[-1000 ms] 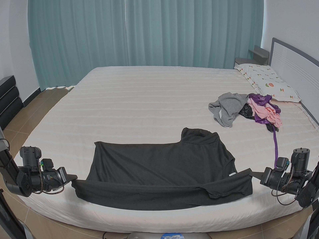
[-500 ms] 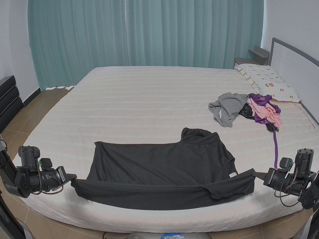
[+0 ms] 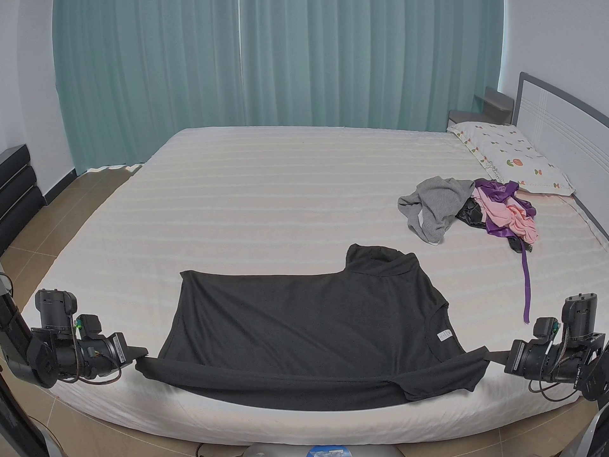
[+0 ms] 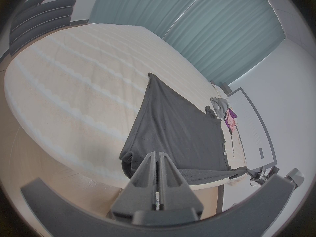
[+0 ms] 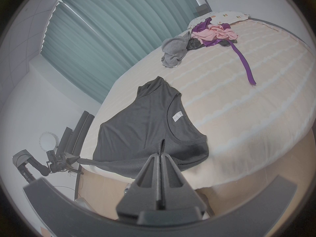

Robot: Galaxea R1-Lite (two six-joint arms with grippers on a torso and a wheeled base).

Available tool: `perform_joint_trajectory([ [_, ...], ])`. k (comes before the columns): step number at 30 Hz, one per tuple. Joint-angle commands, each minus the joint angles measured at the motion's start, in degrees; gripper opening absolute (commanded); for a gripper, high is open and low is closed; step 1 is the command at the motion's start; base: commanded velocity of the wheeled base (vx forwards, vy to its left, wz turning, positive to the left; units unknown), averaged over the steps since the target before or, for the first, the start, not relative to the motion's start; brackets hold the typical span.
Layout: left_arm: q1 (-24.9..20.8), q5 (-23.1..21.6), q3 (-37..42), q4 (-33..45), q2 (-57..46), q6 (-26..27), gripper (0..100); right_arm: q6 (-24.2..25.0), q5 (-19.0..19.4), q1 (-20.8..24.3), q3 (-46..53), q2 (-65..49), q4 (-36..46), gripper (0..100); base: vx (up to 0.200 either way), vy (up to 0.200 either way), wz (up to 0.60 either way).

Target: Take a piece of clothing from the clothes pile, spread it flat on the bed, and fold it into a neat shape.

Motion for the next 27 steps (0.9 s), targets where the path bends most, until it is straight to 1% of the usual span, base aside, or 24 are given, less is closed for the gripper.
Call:
perform_joint_trajectory([
  [1, 0.01, 0.06, 1.28, 0.16, -1.20, 0.59, 0, -0.21, -0.01, 0.08, 1.01, -4.41, 3.42, 0, 0.000, 0.000, 0.00],
  [4, 0.01, 0.23, 1.89, 0.07, -1.46, 0.68, 0, -0.30, -0.10, 0.35, 1.01, -5.38, 5.18, 0, 0.000, 0.000, 0.00],
  [8, 0.01, 1.02, 0.66, -0.02, -0.58, 0.68, 0, -0.47, -0.19, 0.17, 0.92, -4.33, 5.27, 0, 0.000, 0.000, 0.00],
  [10, -0.08, 2.96, -1.18, -0.02, 1.79, 0.68, 0, -0.47, -0.19, 0.17, 0.13, -2.22, 4.92, 0, 0.000, 0.000, 0.00],
  [13, -0.25, 3.84, -3.29, -0.02, 4.52, 0.59, 0, -0.39, -0.36, 0.52, -1.62, 0.51, 4.74, 0, 0.000, 0.000, 0.00],
  [17, -1.22, 4.36, -5.05, -0.28, 7.33, 0.50, 0, -0.39, -0.36, 0.79, -4.09, 3.76, 4.83, 0, 0.000, 0.000, 0.00],
  [21, -4.03, 4.89, -7.86, -0.37, 10.49, -0.03, 0, -0.39, -2.83, 0.96, -8.66, 9.03, 4.83, 0, 0.000, 0.000, 0.00],
  [24, -5.35, 5.33, -9.53, -0.37, 12.07, -0.38, 0, -0.47, -3.18, 0.96, -10.24, 10.61, 4.92, 0, 0.000, 0.000, 0.00],
  [27, -6.23, 7.61, -12.26, -0.46, 14.71, -0.55, 0, -0.47, -3.18, 0.96, -11.91, 12.20, 5.09, 0, 0.000, 0.000, 0.00],
])
